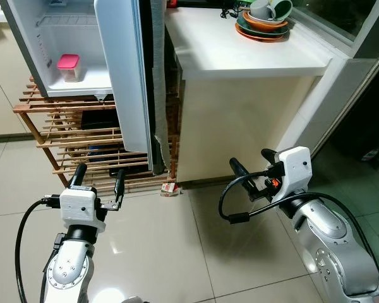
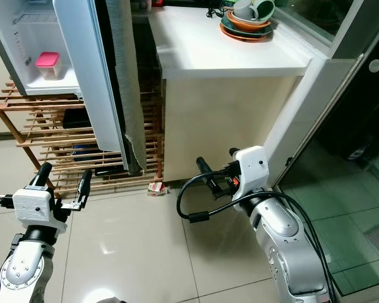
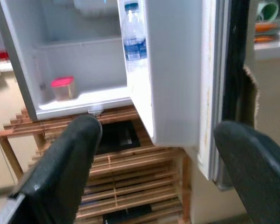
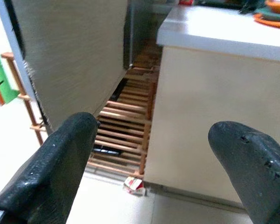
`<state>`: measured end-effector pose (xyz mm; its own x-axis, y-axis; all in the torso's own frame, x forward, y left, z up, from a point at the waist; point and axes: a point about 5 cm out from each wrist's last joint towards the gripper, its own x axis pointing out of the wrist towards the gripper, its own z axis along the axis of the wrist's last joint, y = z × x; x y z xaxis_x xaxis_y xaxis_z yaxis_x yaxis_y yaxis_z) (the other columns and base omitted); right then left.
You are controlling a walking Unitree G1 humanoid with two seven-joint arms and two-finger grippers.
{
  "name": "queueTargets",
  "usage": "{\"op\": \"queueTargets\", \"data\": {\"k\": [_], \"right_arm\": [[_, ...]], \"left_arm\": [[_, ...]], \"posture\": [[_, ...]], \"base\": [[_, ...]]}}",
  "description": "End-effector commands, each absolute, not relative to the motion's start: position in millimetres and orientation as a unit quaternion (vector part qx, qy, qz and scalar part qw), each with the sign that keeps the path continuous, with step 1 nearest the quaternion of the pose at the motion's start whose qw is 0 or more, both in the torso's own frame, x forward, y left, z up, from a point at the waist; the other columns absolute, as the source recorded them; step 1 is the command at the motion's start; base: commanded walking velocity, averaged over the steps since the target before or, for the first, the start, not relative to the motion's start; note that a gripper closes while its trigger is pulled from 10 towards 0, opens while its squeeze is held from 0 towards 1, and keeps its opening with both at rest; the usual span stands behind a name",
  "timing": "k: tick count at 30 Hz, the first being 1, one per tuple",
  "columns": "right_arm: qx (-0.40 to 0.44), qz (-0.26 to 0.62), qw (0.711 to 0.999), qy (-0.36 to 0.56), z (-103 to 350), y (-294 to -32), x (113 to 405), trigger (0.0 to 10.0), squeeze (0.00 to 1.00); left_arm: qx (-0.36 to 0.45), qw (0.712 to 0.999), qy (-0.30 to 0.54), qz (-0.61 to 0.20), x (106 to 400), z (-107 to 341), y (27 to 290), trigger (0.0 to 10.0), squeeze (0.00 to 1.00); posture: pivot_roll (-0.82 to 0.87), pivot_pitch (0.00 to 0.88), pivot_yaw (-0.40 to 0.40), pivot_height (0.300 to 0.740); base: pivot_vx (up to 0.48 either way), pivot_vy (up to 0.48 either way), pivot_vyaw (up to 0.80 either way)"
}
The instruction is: Restocking fridge
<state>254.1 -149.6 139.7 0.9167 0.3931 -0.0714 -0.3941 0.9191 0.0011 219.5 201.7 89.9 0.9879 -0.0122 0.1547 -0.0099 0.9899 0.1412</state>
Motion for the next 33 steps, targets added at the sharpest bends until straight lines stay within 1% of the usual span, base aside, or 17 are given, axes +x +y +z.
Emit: {"op": "queueTargets", "data": {"k": [1,2,3,5,17,21,23,27,33], "right_arm": [[-0.008,0.152,0.988,-0.002,151.5,-157.6,268.8,10.0,0.00],[0.004,0.121,0.992,-0.021,158.0,-158.7,280.8,10.0,0.00],[0.013,0.104,0.994,-0.032,162.3,-158.4,288.5,10.0,0.00],[0.018,0.097,0.994,-0.036,164.5,-157.9,292.4,10.0,0.00],[0.012,0.093,0.995,-0.039,165.3,-157.7,294.1,10.0,0.00],[0.008,0.091,0.995,-0.036,162.3,-159.2,297.6,10.0,0.00],[0.011,0.087,0.996,-0.033,161.3,-162.2,299.5,10.0,0.00],[0.014,0.085,0.996,-0.032,161.0,-163.9,300.6,10.0,0.00],[0.018,0.093,0.995,-0.035,160.8,-161.2,303.0,10.0,0.00]], "left_arm": [[0.062,0.989,-0.130,-0.012,244.0,129.7,183.8,10.0,0.00],[0.051,0.986,-0.156,-0.016,259.0,154.6,170.7,10.0,0.00],[0.044,0.984,-0.171,-0.019,267.9,170.7,161.7,10.0,0.00],[0.041,0.983,-0.179,-0.020,272.6,178.3,157.2,10.0,0.00],[0.037,0.987,-0.152,-0.030,277.3,173.0,154.9,10.0,0.00],[-0.023,0.993,-0.113,0.019,273.6,171.7,166.1,10.0,0.00],[-0.045,0.995,-0.085,0.038,270.1,162.6,173.4,10.0,0.00],[-0.046,0.995,-0.073,0.040,268.8,157.9,175.5,10.0,0.00],[-0.011,0.997,-0.075,0.028,274.0,164.6,170.4,10.0,0.00]], "posture": [[-0.10,0.000,-0.004,0.740],[-0.10,0.000,0.001,0.740],[-0.10,0.000,0.001,0.740],[-0.10,0.000,0.001,0.740],[-0.11,0.000,0.009,0.740],[-0.11,0.000,0.009,0.740],[-0.11,0.000,0.009,0.740],[-0.11,0.000,0.009,0.740],[-0.10,0.000,0.003,0.740]], "base": [[0.000,0.000,0.40],[0.000,0.000,0.00],[0.000,0.000,0.00],[0.000,0.000,0.00],[0.000,0.000,0.00],[0.000,0.000,0.00],[0.000,0.000,0.00],[0.000,0.000,0.00],[0.000,0.000,0.66]]}}
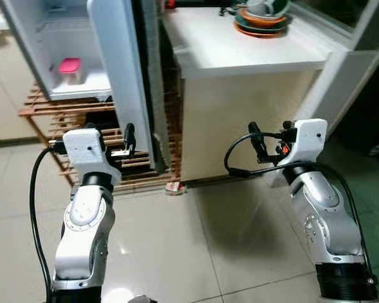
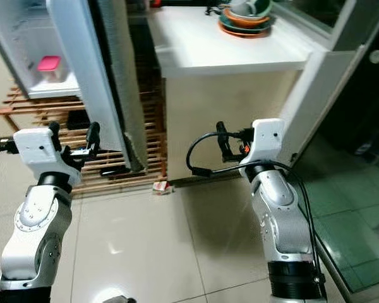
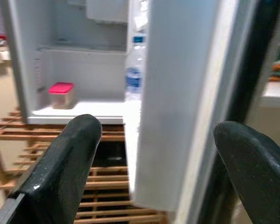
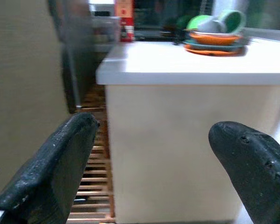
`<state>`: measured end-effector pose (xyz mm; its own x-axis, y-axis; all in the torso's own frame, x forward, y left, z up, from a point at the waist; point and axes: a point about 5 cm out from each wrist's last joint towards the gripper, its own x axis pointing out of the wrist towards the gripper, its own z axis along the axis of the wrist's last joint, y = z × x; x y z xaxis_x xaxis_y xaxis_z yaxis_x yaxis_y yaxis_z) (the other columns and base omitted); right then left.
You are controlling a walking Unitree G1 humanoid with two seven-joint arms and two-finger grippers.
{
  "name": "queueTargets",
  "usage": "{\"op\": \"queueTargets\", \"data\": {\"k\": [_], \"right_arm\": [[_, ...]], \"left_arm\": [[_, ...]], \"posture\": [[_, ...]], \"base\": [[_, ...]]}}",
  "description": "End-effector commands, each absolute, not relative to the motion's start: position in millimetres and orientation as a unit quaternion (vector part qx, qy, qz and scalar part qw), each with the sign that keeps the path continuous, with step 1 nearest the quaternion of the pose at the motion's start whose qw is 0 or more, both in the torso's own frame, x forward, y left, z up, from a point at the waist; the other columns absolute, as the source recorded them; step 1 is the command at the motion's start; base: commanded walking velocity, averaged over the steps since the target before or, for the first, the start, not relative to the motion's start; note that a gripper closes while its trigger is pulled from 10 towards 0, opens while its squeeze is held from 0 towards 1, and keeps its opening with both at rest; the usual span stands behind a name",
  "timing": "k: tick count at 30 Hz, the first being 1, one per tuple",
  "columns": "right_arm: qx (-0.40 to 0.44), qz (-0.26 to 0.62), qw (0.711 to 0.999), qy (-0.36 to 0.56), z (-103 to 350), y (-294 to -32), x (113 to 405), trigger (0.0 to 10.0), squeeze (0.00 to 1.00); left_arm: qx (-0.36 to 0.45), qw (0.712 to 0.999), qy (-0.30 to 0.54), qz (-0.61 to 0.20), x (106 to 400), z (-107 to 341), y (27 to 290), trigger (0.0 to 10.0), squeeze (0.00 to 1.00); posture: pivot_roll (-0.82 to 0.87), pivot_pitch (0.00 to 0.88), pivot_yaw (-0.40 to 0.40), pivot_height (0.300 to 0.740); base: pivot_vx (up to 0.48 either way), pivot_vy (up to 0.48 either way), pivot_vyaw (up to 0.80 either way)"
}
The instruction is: Restocking fridge
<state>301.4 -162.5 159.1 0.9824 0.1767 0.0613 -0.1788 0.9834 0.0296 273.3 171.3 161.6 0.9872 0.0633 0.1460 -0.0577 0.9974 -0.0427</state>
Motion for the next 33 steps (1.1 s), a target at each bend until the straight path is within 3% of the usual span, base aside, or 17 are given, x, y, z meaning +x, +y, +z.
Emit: {"op": "queueTargets", "data": {"k": [1,11,21,29,33], "right_arm": [[0.017,0.095,0.995,-0.035,160.5,-160.6,303.3,10.0,0.00],[0.016,0.126,0.991,-0.034,158.0,-151.3,303.4,10.0,0.00],[0.014,0.129,0.991,-0.031,157.8,-149.9,306.0,10.0,0.00],[0.002,0.124,0.992,-0.018,152.9,-150.4,308.1,10.0,0.00],[-0.005,0.120,0.993,-0.014,150.1,-151.4,311.0,10.0,0.00]], "left_arm": [[-0.005,0.997,-0.073,0.024,275.2,165.5,170.2,10.0,0.00],[0.025,0.994,-0.108,-0.008,279.5,180.8,159.3,10.0,0.00],[0.013,0.993,-0.114,0.006,275.9,182.8,162.1,10.0,0.00],[0.022,0.993,-0.115,-0.018,282.0,185.8,155.1,10.0,0.00],[0.021,0.994,-0.111,-0.015,286.0,185.8,155.1,10.0,0.00]], "posture": [[-0.10,0.000,0.003,0.740],[-0.09,0.000,0.002,0.740],[-0.09,0.000,-0.001,0.740],[-0.09,0.000,-0.003,0.740],[-0.09,0.000,-0.002,0.740]], "base": [[0.000,0.000,0.61],[0.000,0.000,0.55],[0.288,0.380,0.50],[0.373,0.220,0.00],[0.000,0.000,0.00]]}}
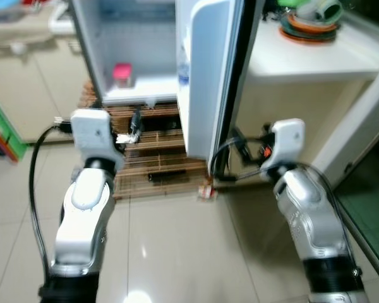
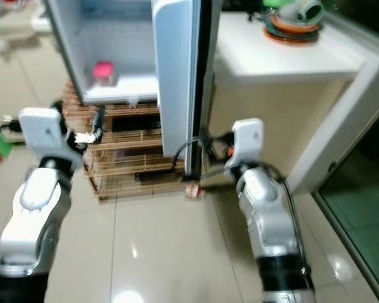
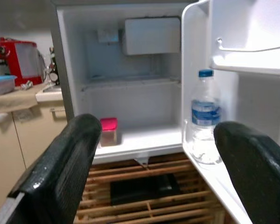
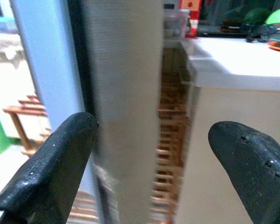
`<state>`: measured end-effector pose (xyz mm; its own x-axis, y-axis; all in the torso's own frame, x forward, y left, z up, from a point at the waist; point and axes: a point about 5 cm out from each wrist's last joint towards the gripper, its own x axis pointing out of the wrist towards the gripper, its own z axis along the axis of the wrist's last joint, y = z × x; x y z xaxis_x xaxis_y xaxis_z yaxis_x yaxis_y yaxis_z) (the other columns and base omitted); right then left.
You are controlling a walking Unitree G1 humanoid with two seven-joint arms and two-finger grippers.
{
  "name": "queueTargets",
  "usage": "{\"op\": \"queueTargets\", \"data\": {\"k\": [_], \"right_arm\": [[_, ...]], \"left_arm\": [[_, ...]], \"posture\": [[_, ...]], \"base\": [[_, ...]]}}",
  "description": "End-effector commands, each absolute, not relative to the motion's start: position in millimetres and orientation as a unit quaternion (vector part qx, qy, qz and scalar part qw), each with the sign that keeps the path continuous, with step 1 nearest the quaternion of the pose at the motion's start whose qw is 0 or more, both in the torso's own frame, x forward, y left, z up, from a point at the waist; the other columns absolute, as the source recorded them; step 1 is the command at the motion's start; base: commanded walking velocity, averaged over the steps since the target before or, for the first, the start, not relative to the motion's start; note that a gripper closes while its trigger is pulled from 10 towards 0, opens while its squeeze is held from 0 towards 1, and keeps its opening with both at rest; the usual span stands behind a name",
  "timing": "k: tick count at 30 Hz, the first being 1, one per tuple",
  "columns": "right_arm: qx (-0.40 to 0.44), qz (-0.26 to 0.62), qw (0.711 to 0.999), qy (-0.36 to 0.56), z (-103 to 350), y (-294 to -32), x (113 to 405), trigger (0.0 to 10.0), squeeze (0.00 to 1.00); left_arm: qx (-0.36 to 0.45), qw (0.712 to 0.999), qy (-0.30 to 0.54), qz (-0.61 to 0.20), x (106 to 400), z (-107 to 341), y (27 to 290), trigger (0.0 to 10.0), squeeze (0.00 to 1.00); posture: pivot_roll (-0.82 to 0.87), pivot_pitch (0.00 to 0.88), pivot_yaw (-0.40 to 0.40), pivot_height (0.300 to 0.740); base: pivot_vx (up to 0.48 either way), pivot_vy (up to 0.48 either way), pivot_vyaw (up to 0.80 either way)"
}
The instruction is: Restocking fridge
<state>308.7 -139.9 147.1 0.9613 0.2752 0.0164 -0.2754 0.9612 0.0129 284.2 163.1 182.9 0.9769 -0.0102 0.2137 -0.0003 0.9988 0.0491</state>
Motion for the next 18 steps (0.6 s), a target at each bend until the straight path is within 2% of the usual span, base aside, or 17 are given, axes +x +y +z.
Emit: {"op": "queueTargets", "data": {"k": [1,5,8,13,16,17,18], "right_arm": [[-0.007,0.120,0.993,-0.012,149.0,-151.9,312.6,10.0,0.00],[-0.015,0.117,0.993,-0.008,146.0,-153.8,320.5,10.0,0.00],[-0.017,0.116,0.993,0.000,145.1,-151.0,337.0,10.0,0.00],[0.000,0.143,0.990,0.004,153.7,-127.9,356.0,10.0,0.00],[0.008,0.166,0.986,0.005,158.0,-110.3,362.6,10.0,0.00],[0.016,0.179,0.984,0.001,161.6,-100.4,364.6,10.0,0.00],[0.042,0.210,0.977,-0.007,170.7,-78.7,366.6,10.0,0.00]], "left_arm": [[0.022,0.994,-0.111,-0.014,287.0,186.0,155.5,10.0,0.00],[0.021,0.993,-0.113,-0.014,289.7,187.4,156.3,10.0,0.00],[0.020,0.993,-0.118,-0.017,292.6,189.7,155.9,10.0,0.00],[0.021,0.994,-0.109,-0.014,294.7,187.5,156.4,10.0,0.00],[0.013,0.997,-0.070,0.001,296.0,175.3,161.1,10.0,0.00],[0.020,0.999,-0.026,0.015,296.6,161.1,167.1,10.0,0.00],[0.027,0.997,0.060,0.049,294.2,132.7,181.3,10.0,0.00]], "posture": [[-0.09,0.000,-0.001,0.740],[-0.09,0.000,0.002,0.740],[-0.08,0.000,0.004,0.740],[-0.08,0.000,0.005,0.740],[-0.07,0.000,0.004,0.740],[-0.07,0.000,0.003,0.740],[-0.07,0.000,0.002,0.740]], "base": [[0.000,0.000,0.00],[0.000,0.000,0.00],[0.000,0.000,0.00],[0.000,0.000,0.00],[0.000,0.000,0.00],[0.000,0.000,0.00],[0.000,0.000,0.00]]}}
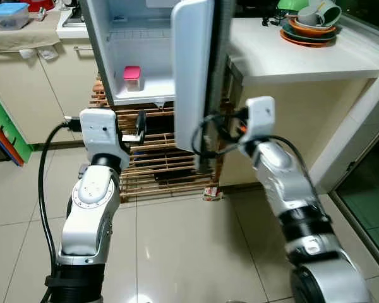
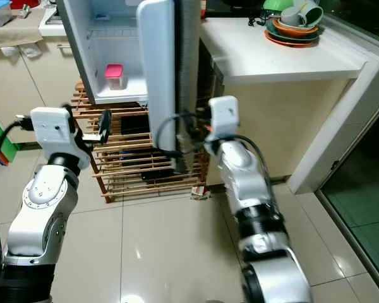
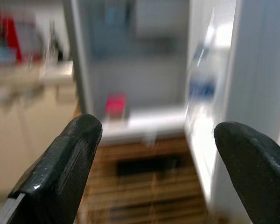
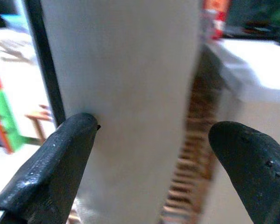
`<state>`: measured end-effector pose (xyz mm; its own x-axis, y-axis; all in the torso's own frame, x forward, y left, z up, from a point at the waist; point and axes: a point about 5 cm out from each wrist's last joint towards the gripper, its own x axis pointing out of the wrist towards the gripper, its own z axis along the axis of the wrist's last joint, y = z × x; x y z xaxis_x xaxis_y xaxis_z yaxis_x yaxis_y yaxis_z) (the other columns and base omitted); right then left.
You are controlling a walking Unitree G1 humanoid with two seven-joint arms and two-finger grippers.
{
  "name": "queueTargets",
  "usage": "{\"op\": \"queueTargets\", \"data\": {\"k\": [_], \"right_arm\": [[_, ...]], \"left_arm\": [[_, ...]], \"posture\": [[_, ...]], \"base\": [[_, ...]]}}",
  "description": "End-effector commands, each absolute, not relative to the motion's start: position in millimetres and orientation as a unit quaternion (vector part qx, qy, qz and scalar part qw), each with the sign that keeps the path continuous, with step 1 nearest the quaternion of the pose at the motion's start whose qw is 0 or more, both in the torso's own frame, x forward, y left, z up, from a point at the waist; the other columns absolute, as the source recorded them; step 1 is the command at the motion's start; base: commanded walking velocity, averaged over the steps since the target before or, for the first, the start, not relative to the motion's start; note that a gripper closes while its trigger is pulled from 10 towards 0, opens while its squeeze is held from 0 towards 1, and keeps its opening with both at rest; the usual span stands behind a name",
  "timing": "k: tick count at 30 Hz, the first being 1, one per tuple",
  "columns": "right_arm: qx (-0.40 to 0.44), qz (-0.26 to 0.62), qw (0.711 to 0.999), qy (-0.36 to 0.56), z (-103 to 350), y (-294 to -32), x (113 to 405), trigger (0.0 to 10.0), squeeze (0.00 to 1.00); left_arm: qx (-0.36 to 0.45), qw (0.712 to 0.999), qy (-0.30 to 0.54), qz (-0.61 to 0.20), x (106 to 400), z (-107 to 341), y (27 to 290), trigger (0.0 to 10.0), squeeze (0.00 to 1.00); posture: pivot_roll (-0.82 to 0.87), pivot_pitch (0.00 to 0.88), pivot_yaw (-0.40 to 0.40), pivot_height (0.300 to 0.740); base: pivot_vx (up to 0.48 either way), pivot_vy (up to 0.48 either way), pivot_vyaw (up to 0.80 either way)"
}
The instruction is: Restocking fridge
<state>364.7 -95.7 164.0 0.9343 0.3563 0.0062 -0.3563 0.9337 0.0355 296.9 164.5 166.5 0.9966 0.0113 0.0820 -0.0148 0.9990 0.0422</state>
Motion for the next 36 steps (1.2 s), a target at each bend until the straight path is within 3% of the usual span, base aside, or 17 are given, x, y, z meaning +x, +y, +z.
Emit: {"op": "queueTargets", "data": {"k": [1,3,4,5,6,7,10,13,15,18,20,24,36], "right_arm": [[0.042,0.210,0.977,-0.007,170.7,-78.7,366.6,10.0,0.00],[0.091,0.278,0.956,-0.021,185.6,-42.2,363.8,10.0,0.00],[0.091,0.278,0.956,-0.021,185.6,-42.2,363.8,10.0,0.00],[0.109,0.322,0.940,-0.028,192.7,-24.0,358.1,10.0,0.00],[0.150,0.410,0.899,-0.048,207.2,6.5,340.5,10.0,0.00],[0.150,0.410,0.899,-0.048,207.2,6.5,340.5,10.0,0.00],[0.170,0.505,0.843,-0.071,219.2,29.4,312.9,10.0,0.00],[0.164,0.482,0.858,-0.070,214.9,17.0,317.7,10.0,0.00],[0.153,0.437,0.883,-0.073,211.1,2.5,327.4,10.0,0.00],[0.092,0.296,0.948,-0.078,198.6,-46.5,347.7,10.0,0.00],[0.064,0.245,0.964,-0.081,194.9,-71.6,347.6,10.0,0.00],[0.035,0.191,0.978,-0.083,187.4,-106.6,336.0,10.0,0.00],[0.030,0.165,0.983,-0.071,175.6,-113.7,325.1,10.0,0.00]], "left_arm": [[0.027,0.997,0.060,0.049,294.2,132.7,181.3,10.0,0.00],[0.022,0.988,0.128,0.084,286.6,107.8,195.6,10.0,0.00],[0.022,0.988,0.128,0.084,286.6,107.8,195.6,10.0,0.00],[0.024,0.988,0.130,0.084,285.2,106.4,195.9,10.0,0.00],[0.029,0.988,0.126,0.079,284.1,107.0,193.8,10.0,0.00],[0.029,0.988,0.126,0.079,284.1,107.0,193.8,10.0,0.00],[0.040,0.993,0.094,0.057,286.8,118.9,182.6,10.0,0.00],[0.021,0.998,0.044,0.032,288.7,134.8,172.3,10.0,0.00],[0.022,0.999,0.023,0.014,289.2,142.4,166.4,10.0,0.00],[0.017,1.000,-0.016,-0.009,291.0,155.3,157.7,10.0,0.00],[0.024,0.999,-0.032,-0.017,290.8,160.1,155.0,10.0,0.00],[0.018,0.997,-0.068,-0.015,290.3,170.6,153.9,10.0,0.00],[0.047,0.993,-0.109,-0.022,291.5,182.9,153.3,10.0,0.00]], "posture": [[-0.07,0.000,0.002,0.740],[-0.07,0.000,0.002,0.740],[-0.07,0.000,0.002,0.740],[-0.06,0.000,0.000,0.740],[-0.06,0.000,-0.002,0.740],[-0.06,0.000,-0.002,0.740],[-0.05,0.000,-0.010,0.740],[-0.05,0.000,-0.012,0.740],[-0.05,0.000,-0.013,0.740],[-0.06,0.000,-0.012,0.740],[-0.08,0.000,-0.011,0.740],[-0.10,0.000,-0.004,0.740],[-0.10,0.000,0.002,0.740]], "base": [[0.000,0.000,0.00],[0.000,0.000,0.00],[0.000,0.000,0.00],[0.000,0.000,0.00],[0.000,0.000,0.00],[0.000,0.000,0.00],[0.000,0.000,0.00],[0.000,0.000,0.00],[0.000,0.000,0.00],[0.000,0.000,0.00],[0.000,0.000,0.00],[0.067,0.099,0.00],[0.299,0.373,0.00]]}}
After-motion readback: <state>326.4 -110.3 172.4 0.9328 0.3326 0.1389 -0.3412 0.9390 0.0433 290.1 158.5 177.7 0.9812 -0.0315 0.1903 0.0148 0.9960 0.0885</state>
